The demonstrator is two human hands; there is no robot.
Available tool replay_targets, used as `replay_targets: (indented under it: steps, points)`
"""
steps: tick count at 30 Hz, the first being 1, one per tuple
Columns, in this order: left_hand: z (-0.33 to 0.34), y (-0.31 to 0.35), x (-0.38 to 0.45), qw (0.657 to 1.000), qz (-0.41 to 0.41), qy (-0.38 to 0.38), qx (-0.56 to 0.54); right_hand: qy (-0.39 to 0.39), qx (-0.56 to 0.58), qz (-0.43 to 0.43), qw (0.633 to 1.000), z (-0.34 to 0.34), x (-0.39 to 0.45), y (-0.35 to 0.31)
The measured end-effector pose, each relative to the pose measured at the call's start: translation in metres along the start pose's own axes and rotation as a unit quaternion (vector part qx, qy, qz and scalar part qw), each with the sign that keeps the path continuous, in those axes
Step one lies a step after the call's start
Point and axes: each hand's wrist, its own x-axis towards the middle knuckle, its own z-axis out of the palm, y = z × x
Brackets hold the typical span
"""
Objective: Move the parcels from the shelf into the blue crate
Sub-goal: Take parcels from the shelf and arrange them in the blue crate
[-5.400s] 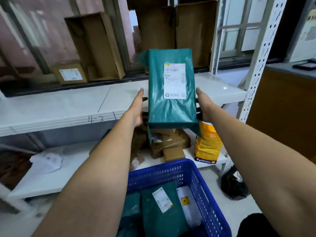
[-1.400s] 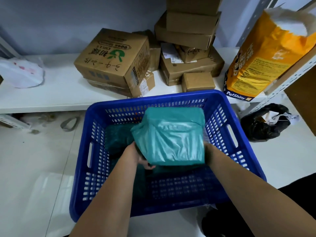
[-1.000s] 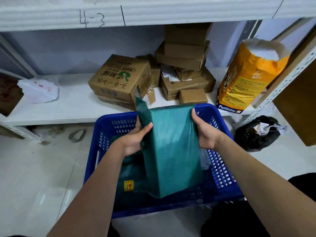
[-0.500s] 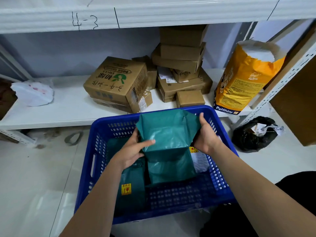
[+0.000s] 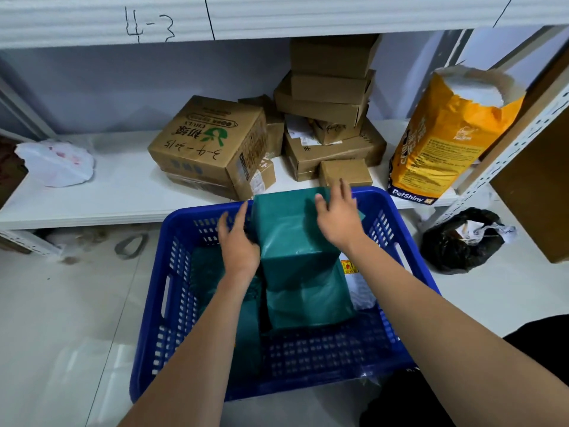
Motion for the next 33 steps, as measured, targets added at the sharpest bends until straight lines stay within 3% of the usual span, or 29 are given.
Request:
replay_targets:
  steps: [3, 5, 7, 12, 15, 21, 29, 33]
  points:
    - [0.002, 0.023, 0.008, 0.998, 0.055, 0.011, -0.027, -0.126, 0.098, 0.086, 0.983, 0.018, 0.009, 0.005]
    - [0.008, 0.037, 0.014, 0.997, 0.009, -0.020, -0.076, -0.117, 0.166, 0.113, 0.973, 0.026, 0.004, 0.006]
    - [0.015, 0.042, 0.020, 0.990, -0.060, -0.099, -0.085, -0.099, 0.245, 0.130, 0.956, 0.030, 0.000, 0.005]
    - [0.020, 0.035, 0.028, 0.952, -0.158, -0.160, -0.209, -0.159, 0.377, 0.286, 0.867, 0.027, 0.010, 0.010]
    - [0.019, 0.036, 0.031, 0.939, -0.165, -0.162, -0.253, -0.196, 0.425, 0.290, 0.835, 0.027, 0.011, 0.014]
    - [0.021, 0.018, 0.029, 0.894, -0.260, -0.211, -0.296, -0.241, 0.521, 0.284, 0.768, 0.024, 0.004, 0.015]
    - [0.018, 0.016, 0.025, 0.819, -0.321, -0.286, -0.381, -0.253, 0.549, 0.278, 0.747, 0.025, 0.002, 0.020]
    - [0.004, 0.018, 0.024, 0.839, -0.372, -0.282, -0.281, -0.251, 0.543, 0.276, 0.752, 0.027, 0.002, 0.018]
